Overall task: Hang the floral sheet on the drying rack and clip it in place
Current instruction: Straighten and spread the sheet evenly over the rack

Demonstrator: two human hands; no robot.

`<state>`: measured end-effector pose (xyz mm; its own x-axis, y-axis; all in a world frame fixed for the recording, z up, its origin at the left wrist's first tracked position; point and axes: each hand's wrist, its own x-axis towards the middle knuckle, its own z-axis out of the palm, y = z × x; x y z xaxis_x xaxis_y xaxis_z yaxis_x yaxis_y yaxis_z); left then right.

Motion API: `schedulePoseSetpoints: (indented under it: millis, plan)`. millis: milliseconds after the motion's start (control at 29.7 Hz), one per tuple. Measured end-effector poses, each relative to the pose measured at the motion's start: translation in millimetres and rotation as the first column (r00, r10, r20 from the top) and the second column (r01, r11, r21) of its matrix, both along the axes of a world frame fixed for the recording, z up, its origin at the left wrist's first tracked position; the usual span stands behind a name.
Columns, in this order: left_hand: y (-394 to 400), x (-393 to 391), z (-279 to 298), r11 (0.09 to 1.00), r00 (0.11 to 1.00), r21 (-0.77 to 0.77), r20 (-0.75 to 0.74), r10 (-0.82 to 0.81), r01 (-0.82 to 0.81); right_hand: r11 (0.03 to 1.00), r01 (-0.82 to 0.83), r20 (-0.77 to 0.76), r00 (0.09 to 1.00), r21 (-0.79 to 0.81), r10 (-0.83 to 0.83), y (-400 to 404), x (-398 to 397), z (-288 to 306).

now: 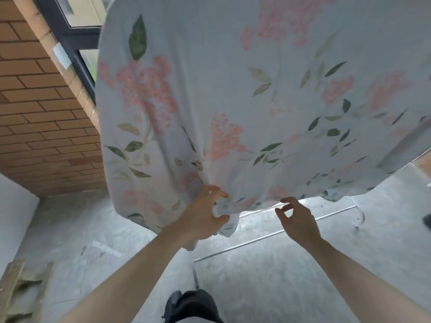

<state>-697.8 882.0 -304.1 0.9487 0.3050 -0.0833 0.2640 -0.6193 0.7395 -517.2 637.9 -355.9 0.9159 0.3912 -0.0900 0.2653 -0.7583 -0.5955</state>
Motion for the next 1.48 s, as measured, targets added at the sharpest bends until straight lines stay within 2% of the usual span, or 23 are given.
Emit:
schedulePoseSetpoints:
  millis: [135, 269, 370, 740, 908, 1043, 1211, 1480]
  plan:
    - [-46, 60, 17, 1.000, 0.999, 0.004, -0.032, 0.020, -0.020, 0.996, 0.052, -0.010, 0.999, 0.071, -0.051, -50, 40, 18]
    - [-40, 90, 27, 0.995, 0.995, -0.038, -0.037, 0.094, -0.096, 0.993, 0.052, -0.016, 0.999, 0.110, -0.051, -57, 55, 22]
    - [-38, 114, 31, 0.996, 0.995, -0.030, -0.059, 0.080, -0.082, 0.987, 0.069, -0.029, 0.997, 0.145, -0.066, -67, 68, 23]
    - [-89, 276, 18, 0.996, 0.997, -0.040, -0.008, 0.074, -0.074, 0.980, 0.146, -0.039, 0.989, 0.133, -0.142, -127, 220, 25]
    - [-108, 343, 15, 0.997, 1.000, -0.070, 0.004, 0.015, -0.015, 0.980, 0.164, -0.058, 0.986, 0.115, -0.158, -146, 283, 43]
    - [-130, 400, 24, 0.989, 0.989, -0.057, -0.033, -0.142, 0.140, 0.954, 0.284, -0.093, 0.957, 0.094, -0.275, -176, 322, 42]
    - [-156, 456, 42, 0.972, 0.973, -0.015, 0.000, -0.233, 0.233, 0.923, 0.369, -0.113, 0.927, 0.110, -0.358, -210, 364, 45]
    - [-231, 557, 76, 0.960, 0.953, 0.073, 0.118, -0.279, 0.272, 0.907, 0.397, -0.093, 0.917, 0.138, -0.387, -290, 469, 58]
